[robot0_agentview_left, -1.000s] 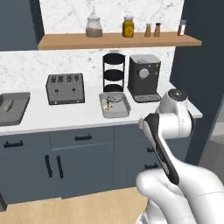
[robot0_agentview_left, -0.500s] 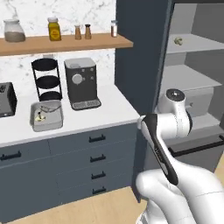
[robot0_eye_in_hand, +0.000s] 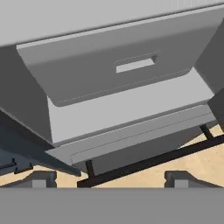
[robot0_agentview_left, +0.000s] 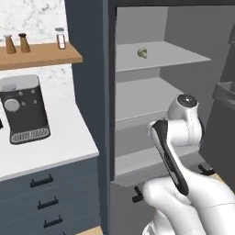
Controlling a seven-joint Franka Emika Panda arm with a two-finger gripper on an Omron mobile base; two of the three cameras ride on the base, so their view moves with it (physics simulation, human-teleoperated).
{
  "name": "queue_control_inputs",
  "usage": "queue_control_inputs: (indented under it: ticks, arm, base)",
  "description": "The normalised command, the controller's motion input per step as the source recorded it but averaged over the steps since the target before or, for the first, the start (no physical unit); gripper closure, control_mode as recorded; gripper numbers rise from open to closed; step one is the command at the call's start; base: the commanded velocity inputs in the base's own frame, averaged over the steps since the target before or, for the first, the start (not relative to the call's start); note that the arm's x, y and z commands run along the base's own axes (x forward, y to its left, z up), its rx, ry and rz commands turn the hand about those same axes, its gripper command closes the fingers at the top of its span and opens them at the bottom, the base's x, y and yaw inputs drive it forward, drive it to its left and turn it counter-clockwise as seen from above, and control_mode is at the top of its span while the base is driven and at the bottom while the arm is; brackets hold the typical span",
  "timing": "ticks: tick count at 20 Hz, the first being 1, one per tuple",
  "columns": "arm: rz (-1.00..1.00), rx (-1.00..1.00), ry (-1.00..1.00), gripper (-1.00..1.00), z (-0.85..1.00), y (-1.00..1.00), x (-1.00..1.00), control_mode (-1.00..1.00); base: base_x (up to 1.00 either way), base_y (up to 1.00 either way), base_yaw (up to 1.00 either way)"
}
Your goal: Place one mushroom and one fish in each tupperware on the nearby counter, to pack two identical lunches.
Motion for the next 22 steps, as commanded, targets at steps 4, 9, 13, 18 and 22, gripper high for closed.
queue_control_inputs:
  ticks: [4, 9, 13, 18, 22]
  arm:
    - [0.00, 0.00, 0.00, -1.00, 0.00, 0.00, 0.00, 1.00]
    - [0.00, 0.00, 0.00, -1.00, 0.00, 0.00, 0.00, 1.00]
    - [0.03, 0.01, -0.04, -1.00, 0.25, 0.06, 0.00, -1.00]
    - [0.14, 0.14, -0.44, -1.00, 1.00, -0.05, -0.18, -1.00]
    - [0.07, 0.13, -0.45, -1.00, 1.00, -0.03, -0.31, -1.00]
  base:
    - [0.70, -0.93, 0.18]
    - [0.49, -0.05, 0.05]
    - [0.33, 0.30, 0.02]
    - [0.00, 0.00, 0.00]
    - [0.00, 0.00, 0.00]
